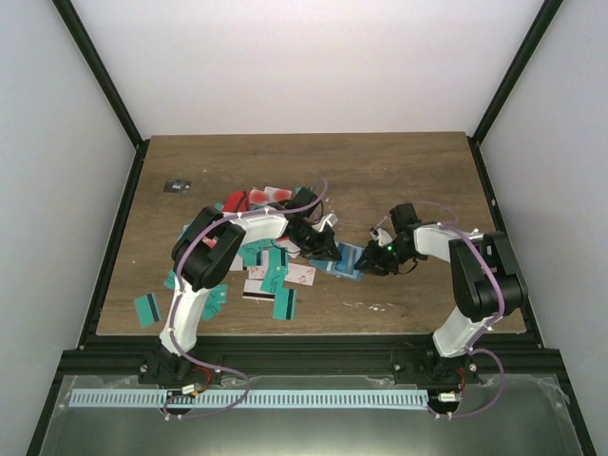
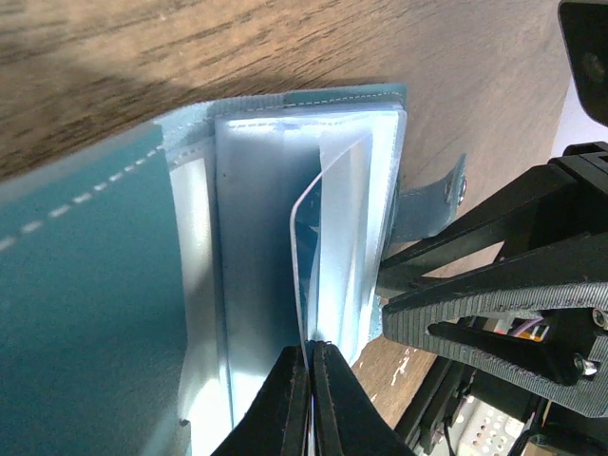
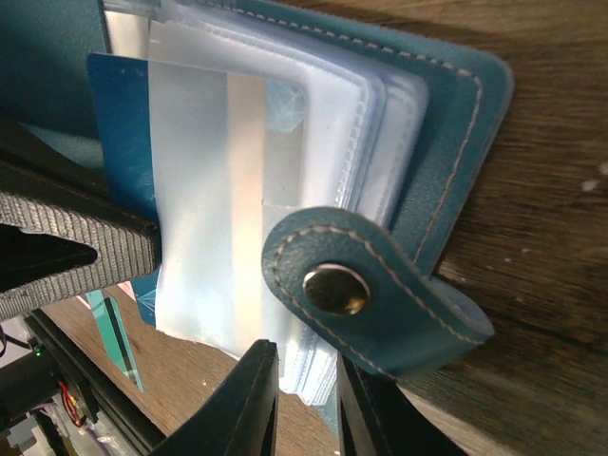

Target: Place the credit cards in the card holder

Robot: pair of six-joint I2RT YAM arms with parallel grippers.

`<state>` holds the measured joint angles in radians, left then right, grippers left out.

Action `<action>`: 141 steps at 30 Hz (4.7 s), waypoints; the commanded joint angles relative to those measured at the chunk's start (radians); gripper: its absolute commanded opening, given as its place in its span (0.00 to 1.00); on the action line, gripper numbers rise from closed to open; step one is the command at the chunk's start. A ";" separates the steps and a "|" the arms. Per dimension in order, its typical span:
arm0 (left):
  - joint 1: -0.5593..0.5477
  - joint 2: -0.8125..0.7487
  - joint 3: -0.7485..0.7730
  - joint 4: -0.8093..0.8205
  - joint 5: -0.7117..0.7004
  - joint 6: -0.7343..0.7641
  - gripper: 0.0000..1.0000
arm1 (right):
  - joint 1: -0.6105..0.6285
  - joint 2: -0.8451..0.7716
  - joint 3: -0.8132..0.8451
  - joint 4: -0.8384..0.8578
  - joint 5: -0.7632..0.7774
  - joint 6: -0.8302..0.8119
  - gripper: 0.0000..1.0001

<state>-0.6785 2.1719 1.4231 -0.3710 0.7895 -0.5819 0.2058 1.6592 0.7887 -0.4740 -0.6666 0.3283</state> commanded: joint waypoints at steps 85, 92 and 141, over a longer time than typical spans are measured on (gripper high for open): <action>0.017 -0.066 0.137 -0.366 -0.230 0.122 0.23 | 0.052 0.003 0.237 0.003 -0.045 0.064 0.39; 0.040 -0.093 0.135 -0.338 -0.226 0.076 0.08 | 0.052 -0.016 0.208 0.039 -0.090 0.103 0.42; 0.048 0.094 0.197 -0.338 -0.238 0.106 0.04 | 0.053 0.100 0.250 0.004 -0.006 0.055 0.46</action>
<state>-0.6327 2.2230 1.6085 -0.6865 0.5766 -0.4923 0.2512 1.7542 0.9951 -0.4332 -0.7307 0.4206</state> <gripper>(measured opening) 0.040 0.451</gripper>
